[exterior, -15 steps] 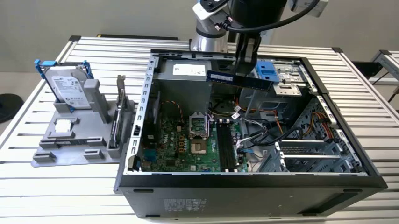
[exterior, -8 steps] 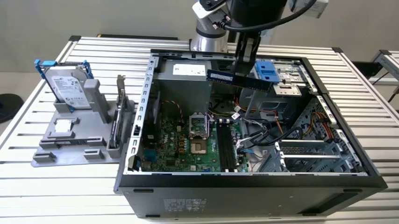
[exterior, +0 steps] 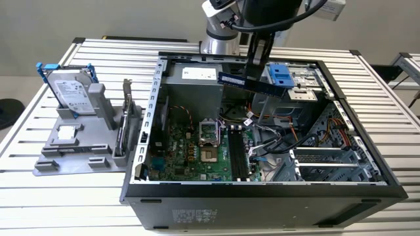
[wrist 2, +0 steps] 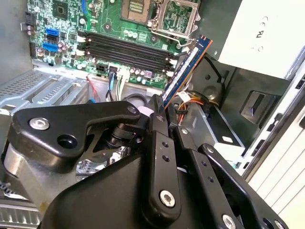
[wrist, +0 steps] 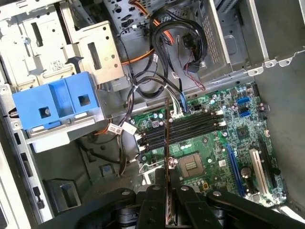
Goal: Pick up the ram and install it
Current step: 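Insert the ram into the slot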
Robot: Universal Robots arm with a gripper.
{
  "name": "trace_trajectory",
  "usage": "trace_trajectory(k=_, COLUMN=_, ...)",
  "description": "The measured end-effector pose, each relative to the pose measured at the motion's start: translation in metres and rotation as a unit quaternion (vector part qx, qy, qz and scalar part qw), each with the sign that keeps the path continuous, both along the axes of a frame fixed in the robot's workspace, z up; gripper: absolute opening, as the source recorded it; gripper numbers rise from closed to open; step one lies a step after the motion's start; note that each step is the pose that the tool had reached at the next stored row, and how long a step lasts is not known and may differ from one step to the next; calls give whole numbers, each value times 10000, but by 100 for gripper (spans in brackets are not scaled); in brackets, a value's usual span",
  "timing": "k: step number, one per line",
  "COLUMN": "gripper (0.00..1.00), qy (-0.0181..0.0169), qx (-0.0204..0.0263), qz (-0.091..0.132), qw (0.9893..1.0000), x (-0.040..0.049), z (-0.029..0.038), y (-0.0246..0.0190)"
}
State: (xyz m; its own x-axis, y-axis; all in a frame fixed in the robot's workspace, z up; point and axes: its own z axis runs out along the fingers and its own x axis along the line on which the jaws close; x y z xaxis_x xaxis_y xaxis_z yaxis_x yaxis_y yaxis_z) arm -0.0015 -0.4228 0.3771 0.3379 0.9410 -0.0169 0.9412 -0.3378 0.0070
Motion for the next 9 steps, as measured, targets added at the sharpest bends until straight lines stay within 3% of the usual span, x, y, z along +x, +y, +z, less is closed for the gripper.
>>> trace_trajectory(k=9, gripper=0, qy=4, qx=0, qz=-344, qw=9994, x=0, z=0, y=0)
